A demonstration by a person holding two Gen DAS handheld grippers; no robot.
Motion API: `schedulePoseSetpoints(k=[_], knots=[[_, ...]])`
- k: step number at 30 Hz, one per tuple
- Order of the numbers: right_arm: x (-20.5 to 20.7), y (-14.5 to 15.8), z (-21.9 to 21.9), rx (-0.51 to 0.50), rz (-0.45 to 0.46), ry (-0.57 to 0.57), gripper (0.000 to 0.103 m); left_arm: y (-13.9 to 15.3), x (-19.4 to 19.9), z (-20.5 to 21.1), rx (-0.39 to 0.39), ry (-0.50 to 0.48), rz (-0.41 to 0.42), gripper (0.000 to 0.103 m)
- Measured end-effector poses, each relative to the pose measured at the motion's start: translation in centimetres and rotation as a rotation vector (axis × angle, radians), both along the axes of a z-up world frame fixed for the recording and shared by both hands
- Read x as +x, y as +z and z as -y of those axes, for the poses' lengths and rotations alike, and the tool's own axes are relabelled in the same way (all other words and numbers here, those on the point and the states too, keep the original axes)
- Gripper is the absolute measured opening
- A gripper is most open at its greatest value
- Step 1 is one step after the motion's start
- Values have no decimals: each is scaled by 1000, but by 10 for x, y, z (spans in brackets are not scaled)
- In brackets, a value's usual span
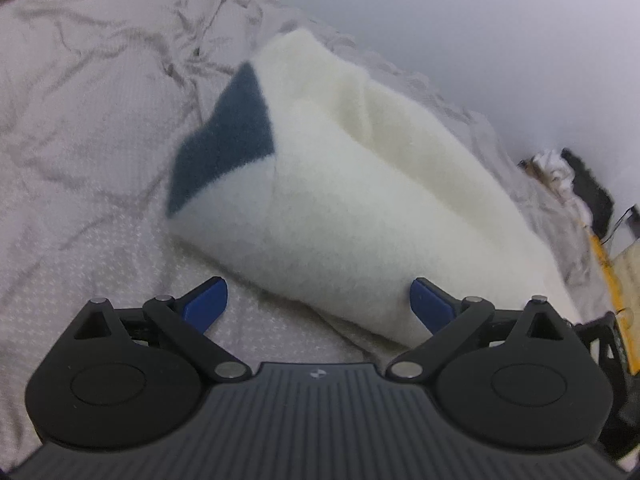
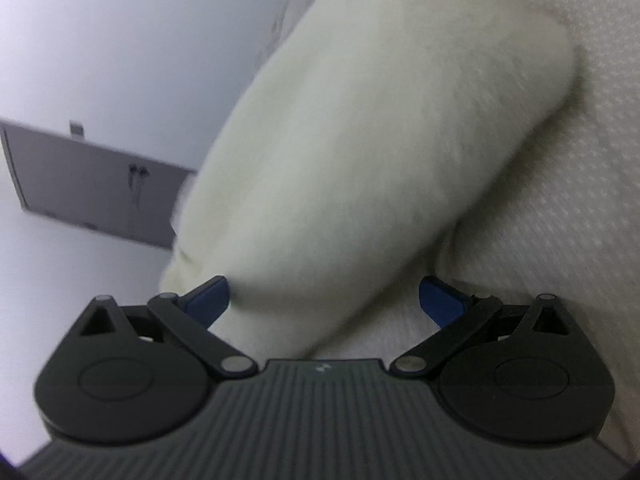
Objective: Fold large clothes
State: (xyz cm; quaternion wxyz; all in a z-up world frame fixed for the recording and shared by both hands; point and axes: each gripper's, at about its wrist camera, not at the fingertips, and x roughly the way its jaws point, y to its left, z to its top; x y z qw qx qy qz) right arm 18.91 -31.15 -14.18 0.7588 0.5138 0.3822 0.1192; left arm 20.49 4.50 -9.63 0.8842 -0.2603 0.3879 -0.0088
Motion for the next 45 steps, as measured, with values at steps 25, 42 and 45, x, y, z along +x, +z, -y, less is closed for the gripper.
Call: schedulePoseSetpoints(k=[25, 42, 45], knots=[[16, 9, 8, 156, 69, -81, 103, -46, 26, -68, -578, 208, 83, 78], [30, 44, -2, -87, 148, -98, 37, -4, 22, -67, -378, 142, 236, 51], [26, 55, -6, -105, 185, -82, 35, 5, 12, -69, -389, 133, 265, 50]])
